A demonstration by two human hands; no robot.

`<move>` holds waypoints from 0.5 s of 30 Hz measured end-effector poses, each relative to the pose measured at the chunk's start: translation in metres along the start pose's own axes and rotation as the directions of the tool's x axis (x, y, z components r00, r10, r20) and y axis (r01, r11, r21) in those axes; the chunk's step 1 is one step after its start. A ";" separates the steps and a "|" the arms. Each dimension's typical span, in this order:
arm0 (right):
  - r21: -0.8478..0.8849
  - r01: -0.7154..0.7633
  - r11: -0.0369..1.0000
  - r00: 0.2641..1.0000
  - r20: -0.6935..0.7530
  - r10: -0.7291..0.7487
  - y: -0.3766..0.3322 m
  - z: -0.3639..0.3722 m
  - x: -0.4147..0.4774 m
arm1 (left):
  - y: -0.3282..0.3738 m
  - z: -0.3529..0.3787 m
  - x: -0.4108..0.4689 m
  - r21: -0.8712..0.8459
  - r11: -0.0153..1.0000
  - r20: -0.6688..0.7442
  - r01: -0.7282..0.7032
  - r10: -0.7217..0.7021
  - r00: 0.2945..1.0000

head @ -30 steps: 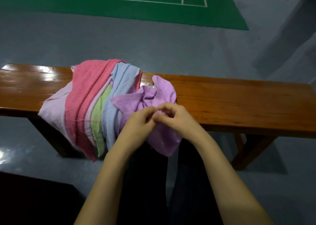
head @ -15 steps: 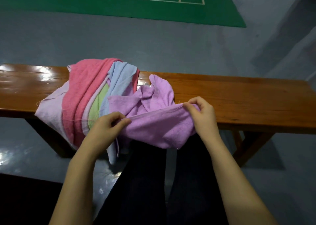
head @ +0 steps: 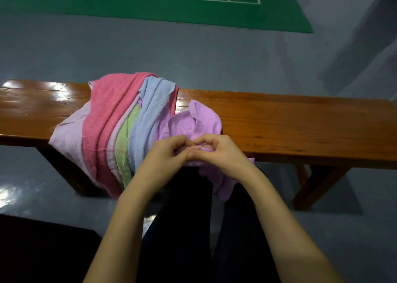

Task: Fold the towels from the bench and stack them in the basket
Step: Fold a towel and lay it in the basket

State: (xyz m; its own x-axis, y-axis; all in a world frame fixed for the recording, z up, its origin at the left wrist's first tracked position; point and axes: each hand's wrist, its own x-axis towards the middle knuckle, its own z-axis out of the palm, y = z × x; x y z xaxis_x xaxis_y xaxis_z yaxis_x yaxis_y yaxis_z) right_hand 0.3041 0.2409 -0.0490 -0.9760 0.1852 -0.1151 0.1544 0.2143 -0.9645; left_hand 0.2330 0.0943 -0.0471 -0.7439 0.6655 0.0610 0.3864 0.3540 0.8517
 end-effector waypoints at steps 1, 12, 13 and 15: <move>-0.018 -0.007 1.000 1.000 0.007 0.007 0.002 -0.003 -0.001 | -0.003 -0.002 -0.001 0.011 1.000 0.019 0.012 -0.012 1.000; -0.045 0.083 0.996 0.882 -0.462 -0.095 0.019 -0.031 -0.005 | -0.031 -0.040 -0.012 -0.037 0.994 0.003 0.100 -0.100 0.995; -0.049 0.083 0.995 0.879 -0.467 -0.096 0.020 -0.030 -0.005 | -0.029 -0.039 -0.011 -0.075 0.994 -0.040 0.081 -0.084 0.996; -0.048 0.081 0.996 0.879 -0.467 -0.094 0.021 -0.027 -0.005 | -0.025 -0.035 -0.009 -0.193 0.980 -0.138 0.045 -0.073 0.988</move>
State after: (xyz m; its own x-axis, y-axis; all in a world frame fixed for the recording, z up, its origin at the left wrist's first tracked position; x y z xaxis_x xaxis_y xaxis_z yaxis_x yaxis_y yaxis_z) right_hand 0.3166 0.2707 -0.0618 -0.8004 0.5909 0.1009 0.0816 0.2741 -0.9582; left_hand 0.2114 0.0567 -0.0510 -0.8383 0.5407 0.0703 0.2400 0.2503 0.9379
